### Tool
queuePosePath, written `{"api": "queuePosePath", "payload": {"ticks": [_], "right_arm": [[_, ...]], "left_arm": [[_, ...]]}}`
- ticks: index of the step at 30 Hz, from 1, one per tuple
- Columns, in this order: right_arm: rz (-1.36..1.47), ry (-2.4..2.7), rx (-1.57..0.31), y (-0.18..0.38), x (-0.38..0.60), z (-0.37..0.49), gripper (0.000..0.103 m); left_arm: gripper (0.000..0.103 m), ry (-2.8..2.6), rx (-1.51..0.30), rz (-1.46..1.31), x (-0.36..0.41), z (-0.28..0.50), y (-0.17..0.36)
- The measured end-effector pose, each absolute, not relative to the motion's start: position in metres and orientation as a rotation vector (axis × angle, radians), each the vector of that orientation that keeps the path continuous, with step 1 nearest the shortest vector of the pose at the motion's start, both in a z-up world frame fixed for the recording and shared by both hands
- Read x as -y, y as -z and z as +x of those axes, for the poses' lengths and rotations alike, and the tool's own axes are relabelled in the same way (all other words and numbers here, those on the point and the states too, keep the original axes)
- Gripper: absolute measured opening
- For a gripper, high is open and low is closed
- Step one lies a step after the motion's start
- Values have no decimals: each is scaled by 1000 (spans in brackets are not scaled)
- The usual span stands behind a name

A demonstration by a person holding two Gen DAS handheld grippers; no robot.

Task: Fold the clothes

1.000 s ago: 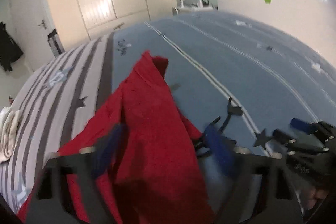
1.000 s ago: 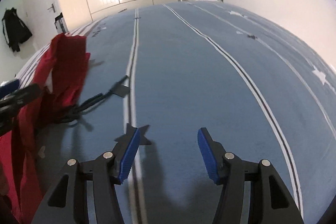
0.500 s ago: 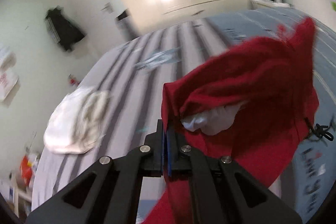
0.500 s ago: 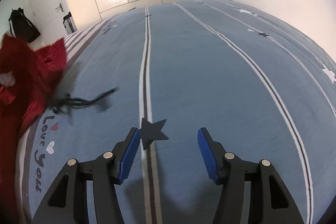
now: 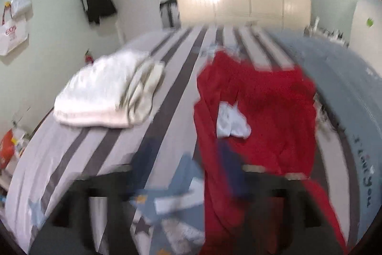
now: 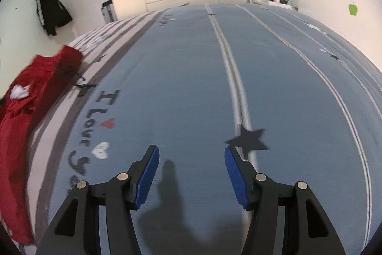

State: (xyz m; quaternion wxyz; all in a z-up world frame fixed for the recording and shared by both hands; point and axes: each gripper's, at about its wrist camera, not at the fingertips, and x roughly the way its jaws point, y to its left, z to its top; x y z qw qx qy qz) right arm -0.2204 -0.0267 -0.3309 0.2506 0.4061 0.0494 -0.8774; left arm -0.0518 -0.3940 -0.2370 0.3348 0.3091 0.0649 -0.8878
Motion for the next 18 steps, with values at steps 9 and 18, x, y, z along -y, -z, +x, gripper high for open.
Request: {"api": "queuePosePath", "payload": {"ticks": [9, 18], "right_arm": [[1082, 2324, -150, 325, 52, -210, 53], [1054, 2289, -152, 314, 71, -200, 53]], "left_arm": [[99, 2146, -151, 1142, 431, -137, 288], [3, 2390, -237, 1206, 382, -94, 300]]}}
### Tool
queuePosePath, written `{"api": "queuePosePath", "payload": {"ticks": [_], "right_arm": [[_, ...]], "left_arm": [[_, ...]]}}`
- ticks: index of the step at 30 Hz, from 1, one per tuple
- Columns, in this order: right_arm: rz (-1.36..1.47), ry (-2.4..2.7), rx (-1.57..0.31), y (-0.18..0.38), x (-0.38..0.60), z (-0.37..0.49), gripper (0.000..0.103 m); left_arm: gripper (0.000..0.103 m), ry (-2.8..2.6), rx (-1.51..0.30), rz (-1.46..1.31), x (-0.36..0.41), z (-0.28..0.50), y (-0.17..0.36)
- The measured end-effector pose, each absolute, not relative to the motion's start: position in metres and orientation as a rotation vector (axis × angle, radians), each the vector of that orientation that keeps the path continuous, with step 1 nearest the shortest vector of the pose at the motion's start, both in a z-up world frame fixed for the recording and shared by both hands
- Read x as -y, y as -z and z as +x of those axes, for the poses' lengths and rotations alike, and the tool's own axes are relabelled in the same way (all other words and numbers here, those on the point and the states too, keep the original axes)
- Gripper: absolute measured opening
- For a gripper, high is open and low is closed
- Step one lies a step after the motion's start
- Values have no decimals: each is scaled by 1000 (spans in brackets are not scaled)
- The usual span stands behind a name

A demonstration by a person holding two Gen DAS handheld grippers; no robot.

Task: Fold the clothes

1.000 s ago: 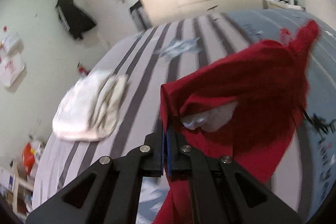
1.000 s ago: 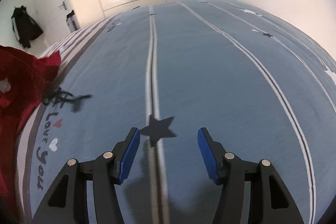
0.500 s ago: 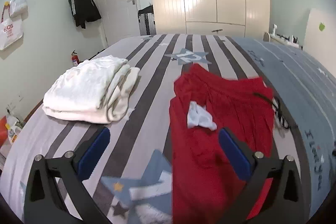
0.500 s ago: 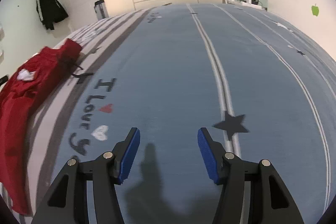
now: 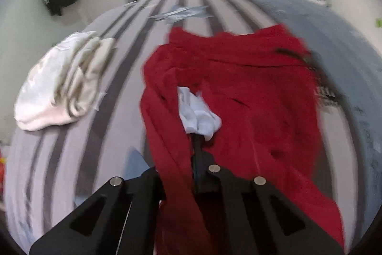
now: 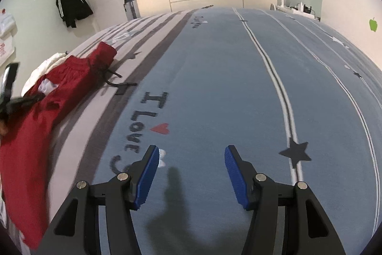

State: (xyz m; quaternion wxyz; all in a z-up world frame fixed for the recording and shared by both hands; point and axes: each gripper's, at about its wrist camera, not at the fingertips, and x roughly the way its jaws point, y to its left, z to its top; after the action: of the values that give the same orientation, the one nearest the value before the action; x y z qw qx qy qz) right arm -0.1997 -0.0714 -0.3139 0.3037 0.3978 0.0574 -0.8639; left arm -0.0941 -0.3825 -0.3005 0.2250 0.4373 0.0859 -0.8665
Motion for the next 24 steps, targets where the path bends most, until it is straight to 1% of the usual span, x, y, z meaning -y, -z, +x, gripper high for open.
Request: {"api": "queuePosePath", "payload": {"ticks": [7, 9, 10, 11, 12, 13, 16, 17, 18, 20, 24], "right_arm": [[1027, 2222, -131, 301, 99, -175, 53], [1022, 2207, -139, 297, 109, -167, 53], [1020, 2200, -141, 295, 113, -164, 53], [1019, 2193, -143, 293, 116, -161, 53], [1017, 2186, -145, 291, 120, -158, 53], [1016, 2179, -148, 289, 123, -155, 53], [1011, 2148, -162, 287, 134, -149, 53], [1009, 2139, -168, 287, 139, -148, 53], [1006, 2122, -173, 286, 145, -146, 53], [997, 2099, -180, 286, 156, -144, 53], [970, 2047, -192, 287, 187, -140, 53]], "left_arm": [[4, 2533, -477, 1376, 300, 21, 292], [12, 2550, -502, 1393, 289, 45, 290], [21, 2551, -506, 1390, 289, 54, 289], [28, 2540, -511, 1368, 292, 65, 287], [41, 2527, -514, 1328, 301, 72, 284], [50, 2513, -515, 1284, 312, 78, 280], [58, 2473, -492, 1161, 341, 83, 268], [63, 2457, -470, 1125, 353, 81, 263], [64, 2455, -457, 1106, 360, 79, 261], [72, 2448, -451, 1089, 377, 62, 265], [72, 2439, -516, 1180, 404, 10, 294]]}}
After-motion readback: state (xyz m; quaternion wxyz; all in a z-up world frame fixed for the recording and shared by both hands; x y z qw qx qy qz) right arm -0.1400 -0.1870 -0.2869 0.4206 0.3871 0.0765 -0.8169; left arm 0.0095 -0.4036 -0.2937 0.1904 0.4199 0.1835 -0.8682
